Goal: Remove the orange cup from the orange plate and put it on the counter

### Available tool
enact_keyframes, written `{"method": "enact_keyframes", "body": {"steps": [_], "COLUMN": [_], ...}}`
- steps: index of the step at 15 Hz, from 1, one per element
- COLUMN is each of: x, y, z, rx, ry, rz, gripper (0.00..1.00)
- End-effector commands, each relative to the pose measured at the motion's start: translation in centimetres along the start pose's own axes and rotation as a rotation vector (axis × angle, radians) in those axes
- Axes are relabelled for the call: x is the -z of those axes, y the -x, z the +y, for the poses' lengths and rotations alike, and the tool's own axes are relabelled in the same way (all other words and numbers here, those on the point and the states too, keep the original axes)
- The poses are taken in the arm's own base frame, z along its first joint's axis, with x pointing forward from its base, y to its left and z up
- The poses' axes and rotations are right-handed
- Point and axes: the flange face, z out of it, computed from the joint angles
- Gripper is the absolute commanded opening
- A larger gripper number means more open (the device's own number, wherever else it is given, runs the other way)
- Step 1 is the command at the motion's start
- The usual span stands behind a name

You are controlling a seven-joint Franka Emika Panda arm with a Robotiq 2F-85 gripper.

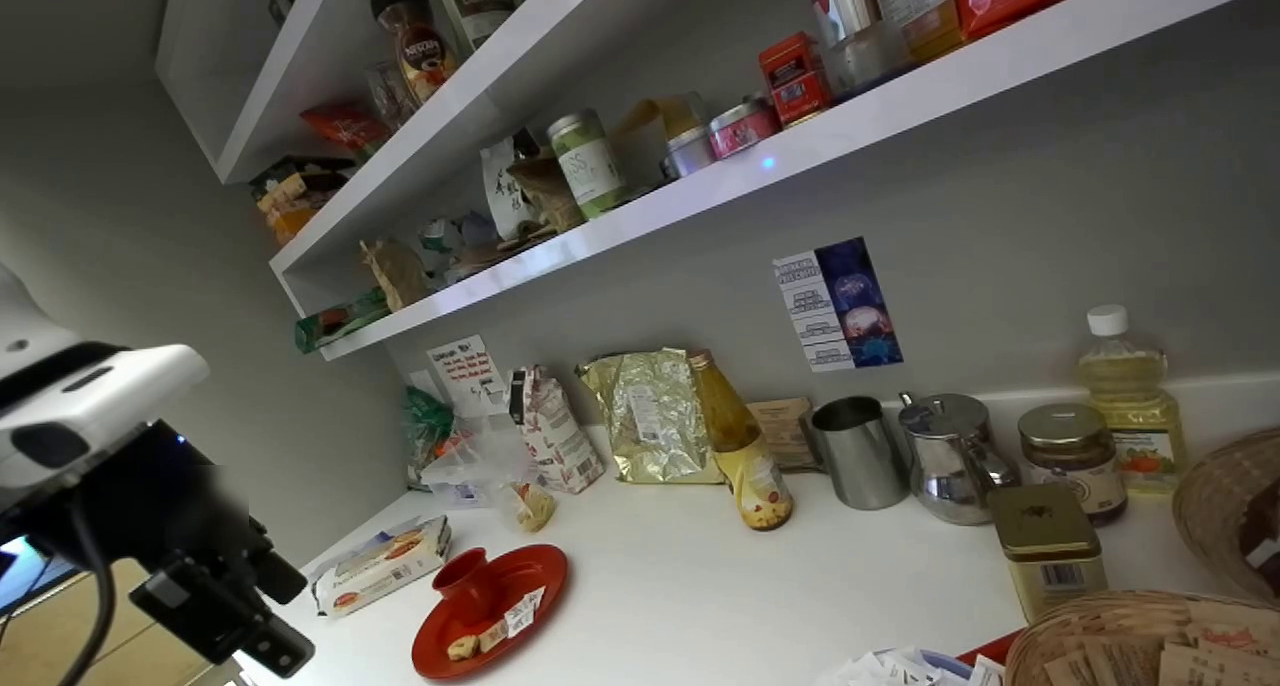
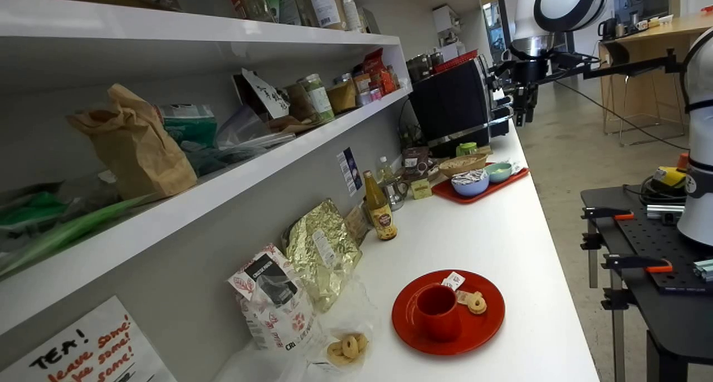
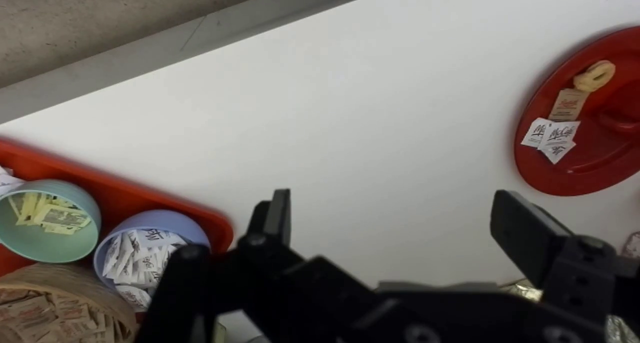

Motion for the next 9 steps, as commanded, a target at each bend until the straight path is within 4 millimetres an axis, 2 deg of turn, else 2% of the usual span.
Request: {"method": "enact_keyframes", "body": {"steps": [1,3,5,9], "x": [0.1,0.7,1.9,1.9], "y": [0.0,-0.4,-1.7,-4.8], "z": [0.0,-0.6,-2.7,-9.0], "rx": [0.0,0.003,0.04,0.138], "ry": [0.0,0.003,0.006,0.006], "rz": [-0.001,0.002,0.007,-0.01], "gripper": [1.0,1.0,1.0,1.0]}}
